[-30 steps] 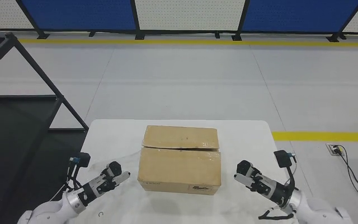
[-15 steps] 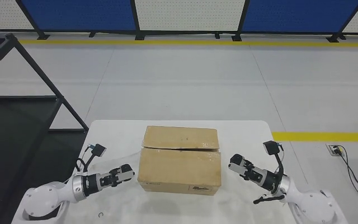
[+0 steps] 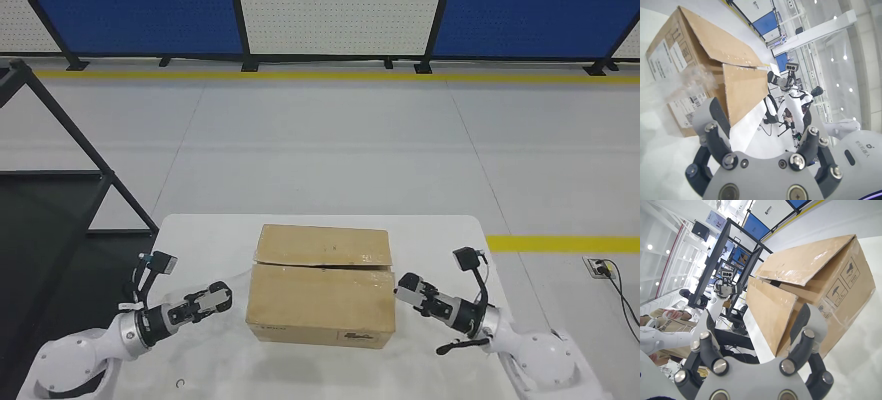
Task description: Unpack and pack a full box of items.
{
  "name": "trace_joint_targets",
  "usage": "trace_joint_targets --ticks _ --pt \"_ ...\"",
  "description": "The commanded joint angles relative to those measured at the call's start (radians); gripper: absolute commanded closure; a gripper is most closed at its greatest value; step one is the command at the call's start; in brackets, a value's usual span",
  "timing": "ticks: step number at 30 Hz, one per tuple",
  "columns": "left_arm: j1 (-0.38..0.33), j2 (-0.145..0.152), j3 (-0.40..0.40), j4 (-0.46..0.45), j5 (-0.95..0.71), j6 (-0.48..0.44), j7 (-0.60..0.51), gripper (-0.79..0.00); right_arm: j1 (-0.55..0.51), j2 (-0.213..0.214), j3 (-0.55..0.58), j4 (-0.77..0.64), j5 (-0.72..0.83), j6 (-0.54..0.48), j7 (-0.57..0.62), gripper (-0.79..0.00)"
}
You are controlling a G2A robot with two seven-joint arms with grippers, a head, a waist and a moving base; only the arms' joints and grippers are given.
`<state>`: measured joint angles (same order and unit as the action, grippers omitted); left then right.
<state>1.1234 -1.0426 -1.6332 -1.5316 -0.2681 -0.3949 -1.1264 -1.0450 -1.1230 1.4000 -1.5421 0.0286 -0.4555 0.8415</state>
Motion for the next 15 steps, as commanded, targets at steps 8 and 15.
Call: trace_joint_targets --ticks 8,15 --pt "0.03 0.01 -0.018 0.002 -0.021 -0.012 0.016 -0.785 0.067 -0.001 -0.045 0.083 0.174 -0.051 0.128 -0.785" --pt "0.045 0.015 -0.011 -0.016 -0.029 -0.023 0.03 -0.785 0.059 0.009 -0.025 0.081 0.315 -0.1 0.24 -0.785"
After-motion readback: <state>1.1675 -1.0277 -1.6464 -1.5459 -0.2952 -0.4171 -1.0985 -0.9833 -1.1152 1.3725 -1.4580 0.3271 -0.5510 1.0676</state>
